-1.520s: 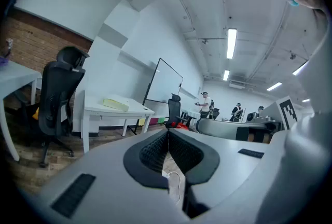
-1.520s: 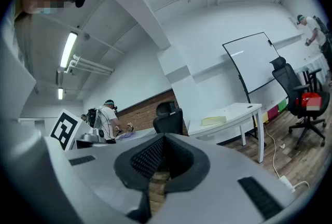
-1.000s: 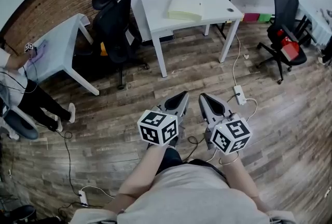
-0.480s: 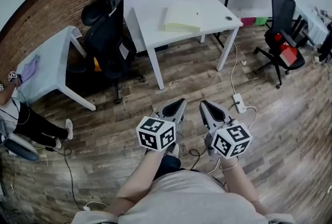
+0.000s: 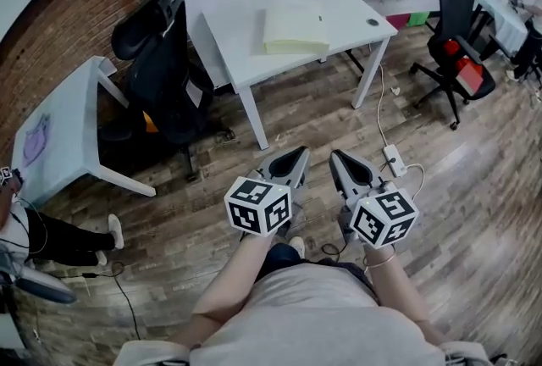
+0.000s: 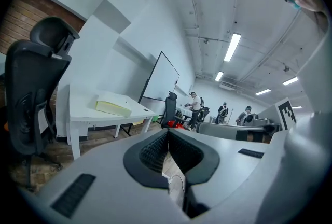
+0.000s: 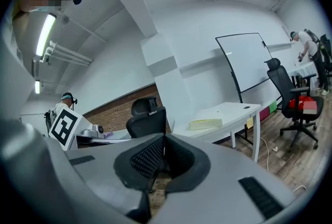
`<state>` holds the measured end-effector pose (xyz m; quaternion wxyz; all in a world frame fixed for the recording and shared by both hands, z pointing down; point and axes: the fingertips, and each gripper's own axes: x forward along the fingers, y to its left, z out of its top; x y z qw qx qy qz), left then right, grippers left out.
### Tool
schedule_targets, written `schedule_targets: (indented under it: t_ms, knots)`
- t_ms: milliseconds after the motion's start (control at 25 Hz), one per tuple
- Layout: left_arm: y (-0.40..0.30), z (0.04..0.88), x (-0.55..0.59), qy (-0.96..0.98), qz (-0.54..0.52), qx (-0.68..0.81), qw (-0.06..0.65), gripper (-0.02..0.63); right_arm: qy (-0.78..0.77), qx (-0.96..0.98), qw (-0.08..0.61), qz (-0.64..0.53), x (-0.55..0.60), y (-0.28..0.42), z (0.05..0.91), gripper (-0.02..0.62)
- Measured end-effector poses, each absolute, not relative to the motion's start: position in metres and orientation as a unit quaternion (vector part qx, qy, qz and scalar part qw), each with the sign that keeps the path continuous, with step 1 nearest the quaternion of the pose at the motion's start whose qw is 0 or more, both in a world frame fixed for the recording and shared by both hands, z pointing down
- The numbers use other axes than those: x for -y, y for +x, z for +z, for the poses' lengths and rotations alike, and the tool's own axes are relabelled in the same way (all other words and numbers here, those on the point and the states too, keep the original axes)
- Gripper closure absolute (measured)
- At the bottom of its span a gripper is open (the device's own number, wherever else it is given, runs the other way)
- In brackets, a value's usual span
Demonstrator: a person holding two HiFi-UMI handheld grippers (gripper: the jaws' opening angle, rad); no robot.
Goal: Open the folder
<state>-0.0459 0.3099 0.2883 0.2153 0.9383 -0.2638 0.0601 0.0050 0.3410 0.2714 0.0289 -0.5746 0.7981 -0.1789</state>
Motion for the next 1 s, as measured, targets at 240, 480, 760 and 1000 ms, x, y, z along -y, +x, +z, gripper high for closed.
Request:
schedule_targets:
  t_ms: [240,480,760,1000]
  knots:
    - [-0.047,0.295,-0.285,0.943,0.072,0.237,0.221,0.588,-0.576,-0.795,0.036,-0.188,-0.310,-0.007,0.277,0.572]
    - [-0.049,0.298,-0.257,0.940,0.067,0.242,0.231,0.588,-0.587,-0.783,0.033,-0.201,-0.294,0.004,0.287,0.572]
    - [-0.042,0.301,-0.217,0.937,0.069,0.257,0.225,0.588,-0.583,-0.786,0.036,-0.204,-0.248,0.021,0.293,0.572]
    - [-0.024,0.301,-0.161,0.935,0.069,0.274,0.213,0.588,-0.565,-0.804,0.031,-0.186,-0.188,0.038,0.289,0.572]
